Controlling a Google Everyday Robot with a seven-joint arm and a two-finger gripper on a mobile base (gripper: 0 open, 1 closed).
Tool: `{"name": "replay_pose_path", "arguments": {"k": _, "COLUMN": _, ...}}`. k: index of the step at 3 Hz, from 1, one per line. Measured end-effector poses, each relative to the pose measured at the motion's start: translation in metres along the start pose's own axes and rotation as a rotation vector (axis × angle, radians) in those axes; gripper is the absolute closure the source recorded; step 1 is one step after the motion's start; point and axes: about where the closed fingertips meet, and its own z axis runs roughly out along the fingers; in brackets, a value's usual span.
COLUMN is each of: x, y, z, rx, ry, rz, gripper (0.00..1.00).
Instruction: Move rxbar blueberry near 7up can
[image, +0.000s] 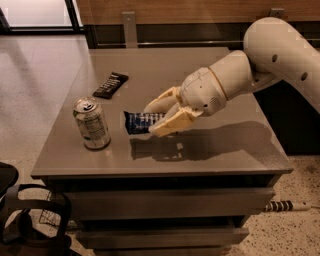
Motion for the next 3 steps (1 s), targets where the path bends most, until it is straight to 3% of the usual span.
{"name": "replay_pose_path", "arguments": {"k": 3, "x": -0.003, "y": 0.0004, "z": 0.0048, "rx": -0.008, "ry": 0.0, "rz": -0.006, "gripper": 0.11}}
